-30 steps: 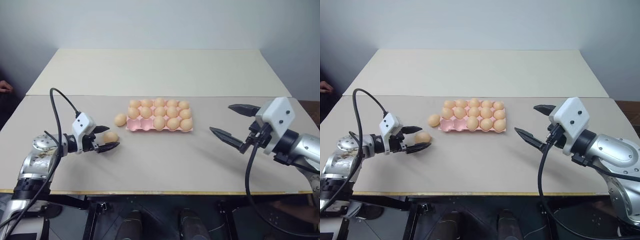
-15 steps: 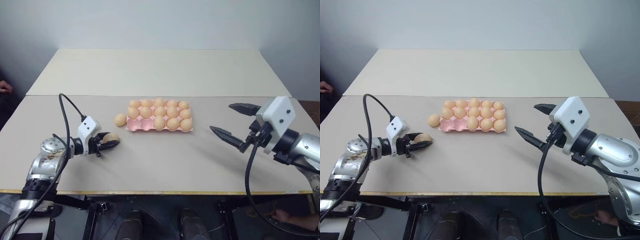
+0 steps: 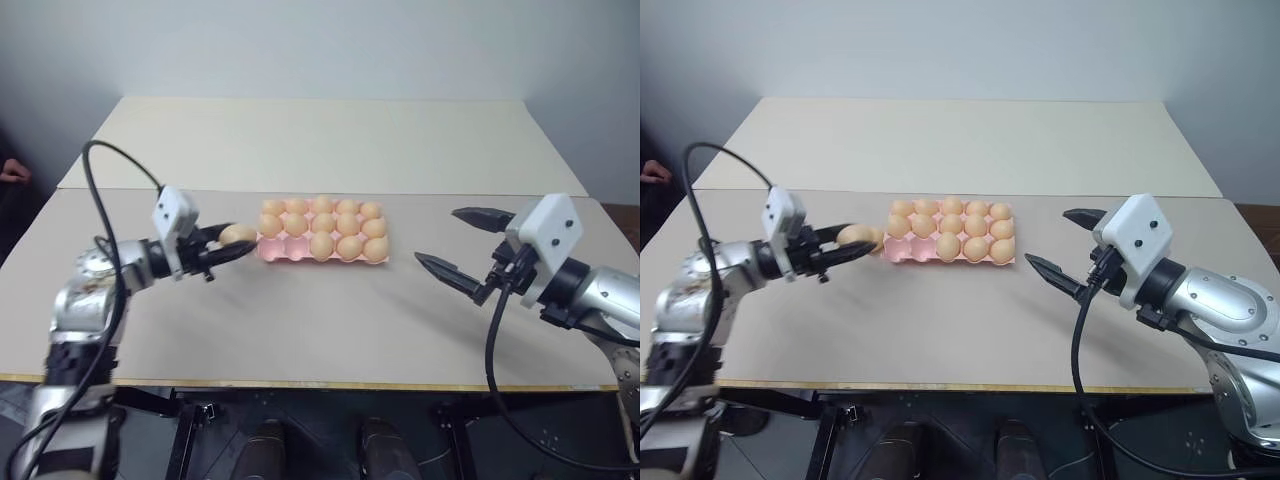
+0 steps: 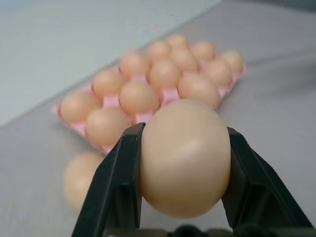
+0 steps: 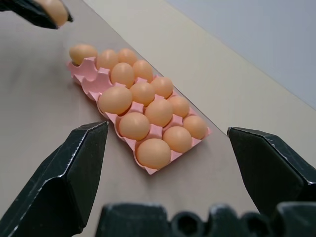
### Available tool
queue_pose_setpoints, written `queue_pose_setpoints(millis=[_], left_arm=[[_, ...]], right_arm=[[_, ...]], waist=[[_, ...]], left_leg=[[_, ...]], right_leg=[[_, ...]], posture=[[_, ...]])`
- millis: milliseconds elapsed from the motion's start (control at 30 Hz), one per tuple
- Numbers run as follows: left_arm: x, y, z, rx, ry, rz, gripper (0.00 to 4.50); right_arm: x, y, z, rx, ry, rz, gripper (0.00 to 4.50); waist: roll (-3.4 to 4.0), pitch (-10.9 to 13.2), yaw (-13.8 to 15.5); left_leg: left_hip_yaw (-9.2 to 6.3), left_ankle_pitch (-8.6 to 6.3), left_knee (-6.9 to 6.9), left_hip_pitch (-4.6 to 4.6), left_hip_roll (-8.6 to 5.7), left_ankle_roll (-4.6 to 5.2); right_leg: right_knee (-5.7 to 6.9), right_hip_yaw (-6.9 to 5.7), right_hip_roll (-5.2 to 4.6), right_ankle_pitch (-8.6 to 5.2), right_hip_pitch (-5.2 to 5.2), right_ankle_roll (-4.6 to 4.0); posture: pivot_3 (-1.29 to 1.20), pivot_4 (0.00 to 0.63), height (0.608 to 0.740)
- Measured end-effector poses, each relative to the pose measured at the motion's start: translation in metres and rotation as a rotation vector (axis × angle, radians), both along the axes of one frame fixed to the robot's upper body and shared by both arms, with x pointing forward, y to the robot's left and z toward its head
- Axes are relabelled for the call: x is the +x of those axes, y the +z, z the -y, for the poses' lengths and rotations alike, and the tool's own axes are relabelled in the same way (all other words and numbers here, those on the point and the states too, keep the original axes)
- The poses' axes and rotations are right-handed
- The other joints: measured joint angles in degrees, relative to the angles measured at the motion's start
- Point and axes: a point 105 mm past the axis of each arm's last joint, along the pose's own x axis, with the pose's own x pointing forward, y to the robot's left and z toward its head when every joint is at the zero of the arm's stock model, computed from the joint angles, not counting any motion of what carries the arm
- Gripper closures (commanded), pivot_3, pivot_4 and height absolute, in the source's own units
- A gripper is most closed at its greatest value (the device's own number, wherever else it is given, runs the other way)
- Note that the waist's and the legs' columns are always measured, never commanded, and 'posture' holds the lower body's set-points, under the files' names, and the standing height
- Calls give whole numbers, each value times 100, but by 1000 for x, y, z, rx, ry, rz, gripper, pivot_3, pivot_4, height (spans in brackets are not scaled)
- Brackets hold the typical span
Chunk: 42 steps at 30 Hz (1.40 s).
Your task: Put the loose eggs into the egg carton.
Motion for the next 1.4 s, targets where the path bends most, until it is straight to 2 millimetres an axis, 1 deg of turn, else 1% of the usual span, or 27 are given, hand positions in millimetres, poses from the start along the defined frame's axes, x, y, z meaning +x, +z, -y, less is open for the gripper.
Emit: queue_pose_setpoints(millis=[67,133,167,233,400,433,500,533,567,667,733,800,867,933,967,1067,1167,1267,1400], left_arm=[[9,-4,19,-22,-19,-14,2722],[17,-9,33,-38,-27,-28,2722],[20,-11,40,-43,-33,-36,2722],[22,-16,46,-23,-42,-41,2722],[29,-38,41,50,-26,-81,1109],[29,-40,40,58,-28,-87,833],[29,-42,36,69,-29,-95,142],[29,-40,35,70,-33,-93,32],[29,-38,35,67,-38,-88,32],[31,-21,33,25,-42,-55,32],[32,-9,24,13,-24,-20,32],[31,2,9,34,8,15,32],[25,11,-8,59,29,47,32],[15,13,-31,101,59,55,32],[7,10,-47,132,82,46,32],[-12,4,-74,167,138,10,32],[-31,-2,-84,153,149,-18,32],[-49,-9,-87,130,151,-45,32],[-59,-15,-91,137,198,-56,32]], right_arm=[[0,1,0,0,1,4,0],[0,1,0,0,0,5,0],[0,1,0,0,-1,5,0],[0,0,0,0,-2,4,0],[-1,0,1,0,-19,12,0],[-2,1,1,0,-21,15,0],[-2,2,1,1,-24,21,0],[-2,2,2,1,-27,23,0],[-2,2,2,1,-28,23,0],[-2,2,2,3,-31,25,0],[-3,2,2,3,-32,26,0],[-3,2,1,5,-29,25,0],[-3,2,1,6,-22,21,0],[-2,2,2,0,-17,14,0],[-1,2,3,1,-11,9,0],[3,0,7,1,-2,-13,0],[5,-1,9,5,25,-31,0],[5,-4,10,-6,68,-55,0],[5,-8,12,-9,95,-79,0]], waist=[[-1,-1,4],[-2,-1,-4],[-2,-1,-23],[-2,-1,-63],[-2,-1,-90],[-2,-1,-88],[-2,-1,-85],[-2,-1,-83],[-2,-1,-81],[-2,-1,-74],[-2,-1,-101],[-2,-1,-144],[-1,-1,-182],[0,-1,-201],[0,-1,-215],[0,-1,-170],[0,-1,-127],[0,-1,-110],[0,-1,-112]], left_leg=[[0,0,3,-5,-2,0],[0,0,4,-12,-2,1],[0,0,4,-15,-2,0],[0,0,3,-15,-1,1],[0,0,4,-11,-1,1],[0,0,4,-12,-1,1],[0,0,4,-14,-1,1],[0,0,4,-15,-1,1],[0,0,5,-15,-2,1],[-1,0,10,-16,-1,1],[-1,0,9,-15,-1,1],[-2,0,7,-15,0,1],[-2,0,5,-14,1,1],[-1,0,1,-10,1,2],[-1,0,-1,-7,3,2],[-1,0,-1,-5,4,2],[0,0,-1,-5,4,2],[2,-1,-2,-7,3,2],[3,-1,-2,-1,4,2]], right_leg=[[-3,0,-1,1,-2,2],[-2,0,-1,1,-9,2],[-2,1,0,1,-13,2],[0,1,1,1,-15,2],[3,1,1,1,-12,2],[1,1,1,1,-12,2],[0,1,1,1,-12,2],[0,1,0,1,-13,2],[0,1,0,1,-12,2],[2,0,0,1,-12,2],[2,1,1,1,-13,2],[2,1,2,1,-15,2],[2,2,2,1,-16,2],[2,6,3,1,-16,2],[2,9,6,1,-16,2],[1,8,5,1,-13,2],[-2,6,1,1,-9,2],[-4,6,-2,1,-10,2],[0,7,-1,1,-8,2]], posture=[[0,150,740],[0,150,740],[0,150,740],[0,150,740],[0,150,740],[0,150,740],[0,150,740],[0,150,740],[0,150,740],[0,150,740],[0,150,740],[0,150,740],[0,150,740],[0,150,740],[0,150,740],[0,150,740],[0,150,740],[0,150,740],[0,150,740]])
